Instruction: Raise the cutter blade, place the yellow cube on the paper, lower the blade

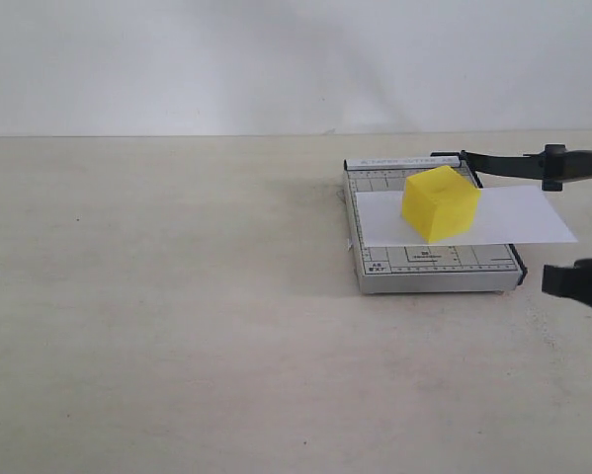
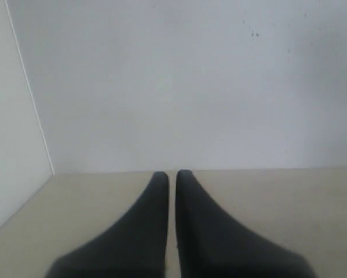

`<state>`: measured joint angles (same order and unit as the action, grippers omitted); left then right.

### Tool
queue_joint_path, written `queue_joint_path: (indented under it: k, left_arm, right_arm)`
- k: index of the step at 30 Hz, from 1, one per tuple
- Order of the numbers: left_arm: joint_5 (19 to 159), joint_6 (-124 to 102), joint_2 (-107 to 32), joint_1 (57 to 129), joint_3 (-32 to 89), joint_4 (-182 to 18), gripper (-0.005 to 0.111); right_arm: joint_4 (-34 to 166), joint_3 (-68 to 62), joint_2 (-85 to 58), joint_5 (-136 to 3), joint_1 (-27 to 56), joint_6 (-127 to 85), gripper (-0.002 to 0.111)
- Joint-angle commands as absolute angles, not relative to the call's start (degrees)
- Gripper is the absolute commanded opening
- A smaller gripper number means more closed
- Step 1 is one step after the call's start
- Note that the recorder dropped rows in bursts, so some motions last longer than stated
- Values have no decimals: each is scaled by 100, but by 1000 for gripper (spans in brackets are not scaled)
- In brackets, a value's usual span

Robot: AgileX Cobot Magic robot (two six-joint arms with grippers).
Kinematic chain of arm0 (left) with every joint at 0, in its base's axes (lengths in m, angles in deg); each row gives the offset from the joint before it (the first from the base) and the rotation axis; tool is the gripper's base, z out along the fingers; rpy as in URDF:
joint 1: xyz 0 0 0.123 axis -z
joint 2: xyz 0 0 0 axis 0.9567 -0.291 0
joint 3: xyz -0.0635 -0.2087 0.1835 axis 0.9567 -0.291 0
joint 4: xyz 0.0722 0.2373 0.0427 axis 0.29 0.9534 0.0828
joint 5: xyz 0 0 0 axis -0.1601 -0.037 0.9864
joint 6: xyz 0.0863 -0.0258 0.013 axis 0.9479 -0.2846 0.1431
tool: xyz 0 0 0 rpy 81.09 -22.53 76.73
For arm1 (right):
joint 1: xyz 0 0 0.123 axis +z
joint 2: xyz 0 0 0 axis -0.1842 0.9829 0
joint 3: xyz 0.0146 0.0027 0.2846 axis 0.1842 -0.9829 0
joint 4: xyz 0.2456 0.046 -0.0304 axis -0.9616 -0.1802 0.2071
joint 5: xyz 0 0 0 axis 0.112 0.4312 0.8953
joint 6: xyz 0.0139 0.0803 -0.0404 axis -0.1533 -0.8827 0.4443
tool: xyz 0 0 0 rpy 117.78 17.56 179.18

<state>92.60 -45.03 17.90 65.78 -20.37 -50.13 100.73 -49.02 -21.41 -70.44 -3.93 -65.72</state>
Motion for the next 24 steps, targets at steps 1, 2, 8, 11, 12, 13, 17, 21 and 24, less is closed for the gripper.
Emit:
queue_joint_path:
  k: [1,2,8,11,12,13,17,21,24]
  left_arm:
    - [9669,-4769,1841,6577,-2327,-5086,5]
    - [9819,-4865,1841,6577,-2378,-5227,5]
    - [10591,-5474,1841,6577,-2695,-6179,5]
    - [10305,-5474,1841,6577,-2928,-6131,5]
    - [10175,-5474,1841,6577,-2958,-6103,5]
    - [10082,-5450,1841,6577,-2985,-6103,5]
    - [9936,-5299,1841,6577,-3012,-6103,5]
    - [9908,-5299,1841,6577,-3012,-6103,5]
    - [9908,-5299,1841,6577,-3012,-6103,5]
  right_arm:
    - [10101,-4931,-3329,-6974,-430,-6679,0]
    - [10101,-4931,-3666,-6974,-430,-6679,0]
    - [10161,-4921,-5587,-7218,-430,-6410,0]
    - [10256,-4828,-6253,-7187,-430,-4998,0]
    - [10327,-4770,-6396,-7040,-430,-4260,0]
    - [10390,-4709,-6466,-6811,-430,-3442,0]
    - [10598,-4417,-6253,-5178,-430,-1263,0]
    - [10719,-4360,-5737,-3744,-430,-461,0]
    - [10784,-4360,-5232,-3183,-430,-200,0]
